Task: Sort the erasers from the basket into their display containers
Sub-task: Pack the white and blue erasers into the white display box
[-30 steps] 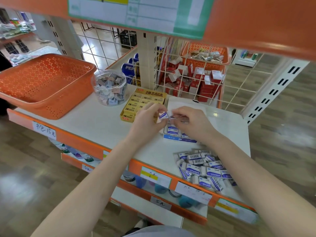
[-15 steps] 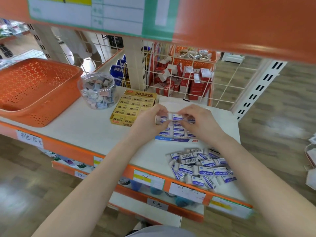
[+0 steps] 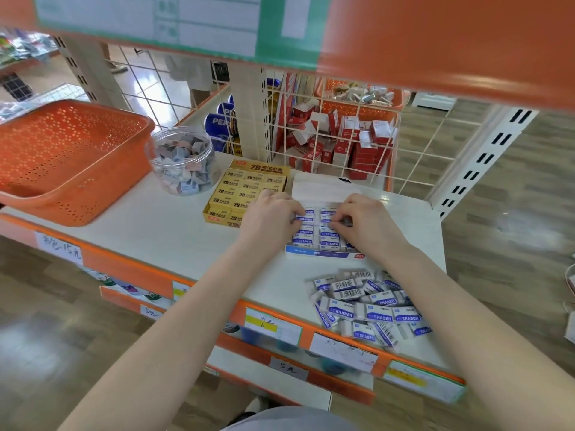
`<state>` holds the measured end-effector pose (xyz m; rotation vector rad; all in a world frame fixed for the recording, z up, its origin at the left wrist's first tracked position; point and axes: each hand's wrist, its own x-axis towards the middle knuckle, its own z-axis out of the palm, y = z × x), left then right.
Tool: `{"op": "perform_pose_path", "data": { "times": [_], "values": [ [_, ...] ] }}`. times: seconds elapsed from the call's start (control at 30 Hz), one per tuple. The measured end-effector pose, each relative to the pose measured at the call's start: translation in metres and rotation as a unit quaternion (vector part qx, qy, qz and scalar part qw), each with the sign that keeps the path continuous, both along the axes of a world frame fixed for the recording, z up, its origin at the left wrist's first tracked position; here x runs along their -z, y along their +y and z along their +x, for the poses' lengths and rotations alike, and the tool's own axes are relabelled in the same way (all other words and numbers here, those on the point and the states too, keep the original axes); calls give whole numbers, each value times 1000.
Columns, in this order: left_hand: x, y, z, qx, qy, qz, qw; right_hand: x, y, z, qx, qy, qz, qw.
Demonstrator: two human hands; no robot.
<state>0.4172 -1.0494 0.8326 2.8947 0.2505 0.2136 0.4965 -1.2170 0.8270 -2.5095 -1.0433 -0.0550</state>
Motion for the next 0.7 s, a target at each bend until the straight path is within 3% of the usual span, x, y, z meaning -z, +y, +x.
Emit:
{"op": "perform_pose_path", "data": {
  "times": [0.37,0.57,0.7],
  "values": [
    [-8,-8,0,-14,12,19,1000,-8,-12,6,-52,24,-58,997],
    [-11,-20,-2,1,29,60,998,-18,-43,-1,-20,45,23,999],
    [-15,-39,4,70,11,-4,997,-26,-76,3,27,74,40,996]
  ]
}}
